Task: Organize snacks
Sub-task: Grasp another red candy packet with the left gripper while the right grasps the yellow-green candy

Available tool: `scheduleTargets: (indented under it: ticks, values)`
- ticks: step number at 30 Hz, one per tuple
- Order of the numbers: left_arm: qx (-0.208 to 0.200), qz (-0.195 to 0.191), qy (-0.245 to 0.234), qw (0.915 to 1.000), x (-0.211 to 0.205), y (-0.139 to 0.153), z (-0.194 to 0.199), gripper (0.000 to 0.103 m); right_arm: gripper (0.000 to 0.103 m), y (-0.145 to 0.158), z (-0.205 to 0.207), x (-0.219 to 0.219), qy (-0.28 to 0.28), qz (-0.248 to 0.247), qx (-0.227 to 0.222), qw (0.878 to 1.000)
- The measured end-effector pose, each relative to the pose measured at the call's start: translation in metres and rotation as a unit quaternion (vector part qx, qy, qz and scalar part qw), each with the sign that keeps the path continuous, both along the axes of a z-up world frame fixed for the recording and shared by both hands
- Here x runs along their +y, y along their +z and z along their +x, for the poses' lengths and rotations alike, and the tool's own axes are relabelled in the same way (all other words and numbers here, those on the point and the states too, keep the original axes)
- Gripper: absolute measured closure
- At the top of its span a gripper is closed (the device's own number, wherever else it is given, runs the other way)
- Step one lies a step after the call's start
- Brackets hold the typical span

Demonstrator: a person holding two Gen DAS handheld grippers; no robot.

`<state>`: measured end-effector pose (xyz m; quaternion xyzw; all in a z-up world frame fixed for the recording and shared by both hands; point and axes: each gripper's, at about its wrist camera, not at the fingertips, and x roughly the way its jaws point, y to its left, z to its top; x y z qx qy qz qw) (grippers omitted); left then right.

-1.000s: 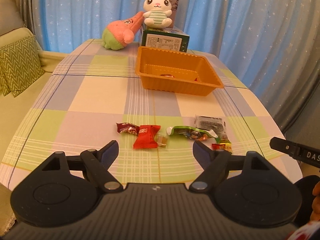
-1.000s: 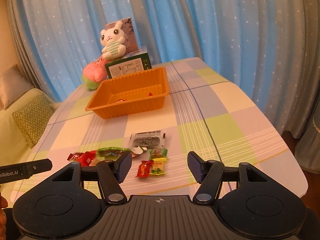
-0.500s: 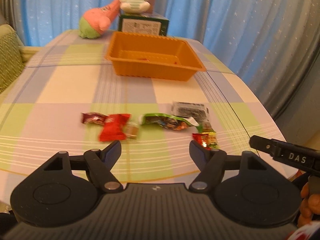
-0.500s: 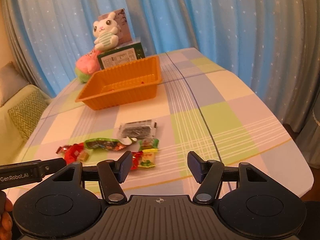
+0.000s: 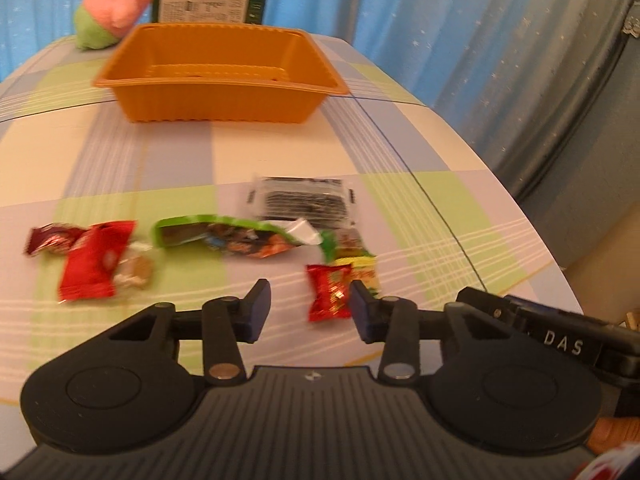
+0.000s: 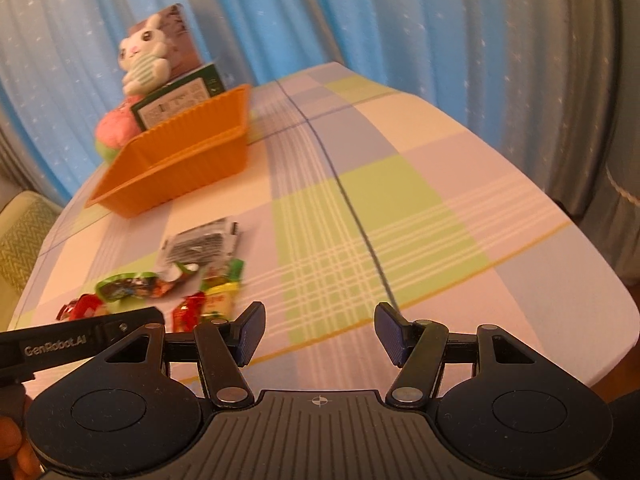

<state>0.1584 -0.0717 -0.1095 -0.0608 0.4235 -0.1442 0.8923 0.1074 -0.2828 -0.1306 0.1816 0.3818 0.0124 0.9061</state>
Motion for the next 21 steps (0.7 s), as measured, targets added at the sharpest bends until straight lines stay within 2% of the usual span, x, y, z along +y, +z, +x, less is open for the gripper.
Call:
scheduleTargets:
  ticks: [2,7,12,21]
  values:
    - [0.006,-0.003,-0.006,1.0000,-0.006,-0.005,0.008,0.069,0.042,-0.001,0.001,-0.001,-0.001,0.001,-0.001,1.000]
    - [0.019,0.010,-0.017,0.9996,-0.013,-0.017,0.019,0.083,0.042,-0.003,0.005,0.002,0.005,0.001,0.003,1.000]
    - [0.015,0.031,-0.017,0.9993,-0.006,-0.016,0.012,0.084,0.042,-0.005,0.010,0.014,0.025,-0.005,-0.002,1.000]
    - [-0.002,0.044,0.030,0.9986,0.036,-0.002,-0.009,0.084,0.042,-0.003,0.028,0.054,0.092,-0.017,-0.021,0.995]
